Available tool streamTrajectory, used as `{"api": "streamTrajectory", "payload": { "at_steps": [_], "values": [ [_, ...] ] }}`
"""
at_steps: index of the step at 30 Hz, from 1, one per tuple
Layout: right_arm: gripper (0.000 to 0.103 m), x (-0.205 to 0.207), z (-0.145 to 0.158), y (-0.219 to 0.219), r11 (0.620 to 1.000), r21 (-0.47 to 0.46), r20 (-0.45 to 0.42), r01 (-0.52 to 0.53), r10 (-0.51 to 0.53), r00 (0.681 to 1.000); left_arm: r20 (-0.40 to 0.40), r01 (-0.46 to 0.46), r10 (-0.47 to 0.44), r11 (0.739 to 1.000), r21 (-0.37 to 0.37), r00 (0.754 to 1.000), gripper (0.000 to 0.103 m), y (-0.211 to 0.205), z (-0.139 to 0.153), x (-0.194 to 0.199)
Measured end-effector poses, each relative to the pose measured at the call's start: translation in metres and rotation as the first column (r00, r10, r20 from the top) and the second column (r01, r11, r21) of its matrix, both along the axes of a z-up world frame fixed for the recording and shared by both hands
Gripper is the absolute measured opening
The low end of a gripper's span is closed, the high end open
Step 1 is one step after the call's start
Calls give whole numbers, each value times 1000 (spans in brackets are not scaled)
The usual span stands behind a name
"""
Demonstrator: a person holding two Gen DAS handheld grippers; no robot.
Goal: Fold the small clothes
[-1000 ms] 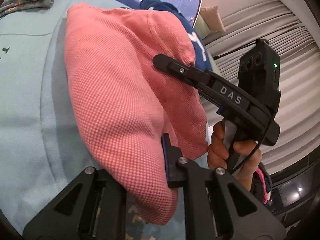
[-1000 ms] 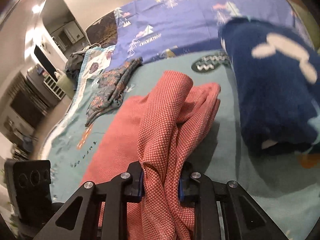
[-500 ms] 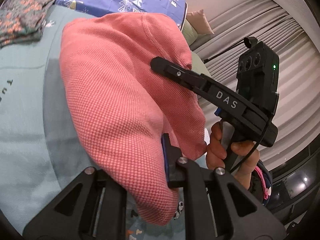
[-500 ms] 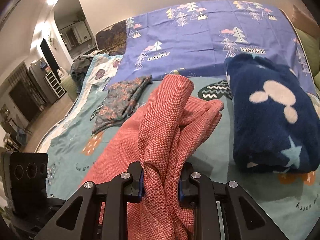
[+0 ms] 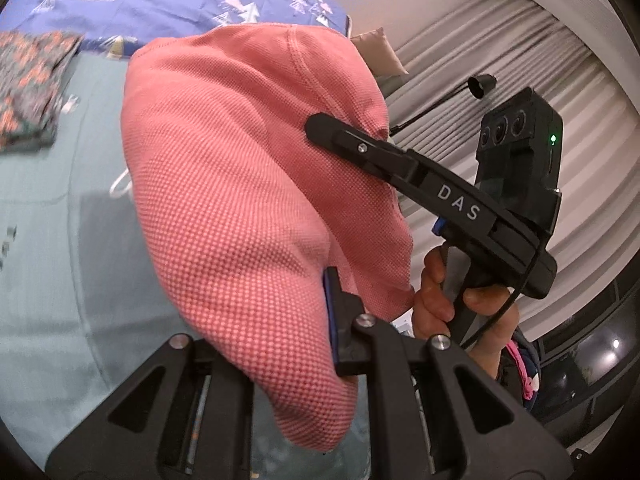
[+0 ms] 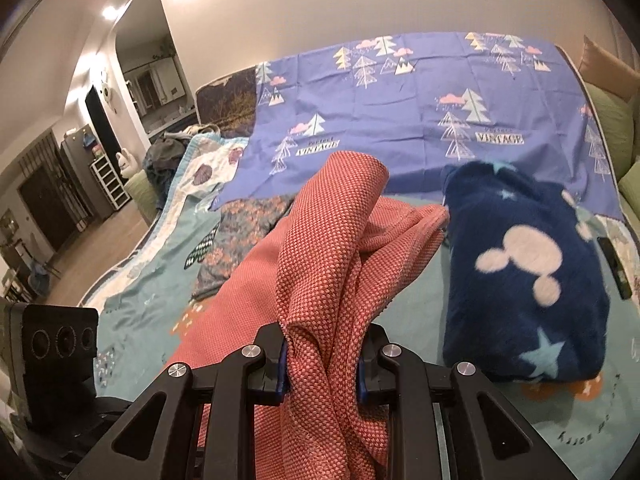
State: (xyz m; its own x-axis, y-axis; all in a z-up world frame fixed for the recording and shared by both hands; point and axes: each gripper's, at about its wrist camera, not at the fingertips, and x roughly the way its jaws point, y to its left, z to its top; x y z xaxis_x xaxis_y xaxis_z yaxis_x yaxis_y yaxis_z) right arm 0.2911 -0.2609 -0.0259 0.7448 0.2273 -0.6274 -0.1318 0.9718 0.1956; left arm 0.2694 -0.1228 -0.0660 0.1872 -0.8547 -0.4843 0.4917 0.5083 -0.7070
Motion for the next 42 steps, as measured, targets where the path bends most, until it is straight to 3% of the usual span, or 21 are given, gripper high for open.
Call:
{"api": "streamTrajectory", "payload": {
  "at_steps": [8,13,17,19,21,22,23,25,27,29,30,33,36,38,39,40,42],
  "values": [
    [23,16,77,-51,997,-7,97,77,-76,992,107,70,-64,996,-47,992,15,-62,68,52],
    [24,46,105,-114,990,19,116,141,-142,983,123,105,-98,993,-54,988,15,-119,81,96],
    [25,79,77,-173,981,102,61,168,-174,983,46,100,-98,994,-39,994,15,-161,40,131],
    [28,98,32,-203,967,142,-19,213,-213,977,-53,81,-79,996,34,995,22,-180,-13,150],
    [33,114,-15,-219,956,75,-138,284,-272,952,-164,83,-59,986,144,985,25,-190,-66,159],
    [35,121,-40,-225,946,-22,-212,324,-322,923,-169,103,-85,990,101,982,25,-186,-73,159],
    [44,121,-49,-228,946,-50,-220,320,-323,920,-154,116,-104,991,67,983,25,-179,-72,157],
    [47,100,-29,-231,923,-91,-80,375,-382,921,-85,112,-106,992,66,991,31,-163,-57,151],
    [52,79,4,-227,878,-129,72,460,-454,888,12,82,-85,987,135,996,45,-152,-37,146],
    [55,61,39,-216,873,-115,202,474,-447,872,77,66,-78,986,154,994,47,-145,-24,140],
    [55,54,54,-208,891,-77,248,448,-418,874,82,62,-76,986,153,994,47,-142,-22,139],
    [55,52,56,-190,942,-9,219,336,-326,920,43,59,-67,987,152,997,48,-142,-27,134],
    [54,58,7,-170,961,-56,160,270,-258,953,-1,66,-67,979,195,998,48,-136,-42,125],
    [54,76,-49,-174,951,-92,6,295,-296,955,-9,59,-59,980,192,998,48,-115,-42,106],
    [54,76,-61,-170,941,-144,21,308,-308,951,-8,42,-41,979,199,999,48,-105,-42,100],
    [54,71,-56,-165,924,-196,44,329,-327,944,7,20,-22,978,209,1000,48,-92,-39,93],
    [54,58,-28,-158,919,-173,21,354,-356,934,75,-36,19,971,236,997,48,-64,-26,75]
  ]
}}
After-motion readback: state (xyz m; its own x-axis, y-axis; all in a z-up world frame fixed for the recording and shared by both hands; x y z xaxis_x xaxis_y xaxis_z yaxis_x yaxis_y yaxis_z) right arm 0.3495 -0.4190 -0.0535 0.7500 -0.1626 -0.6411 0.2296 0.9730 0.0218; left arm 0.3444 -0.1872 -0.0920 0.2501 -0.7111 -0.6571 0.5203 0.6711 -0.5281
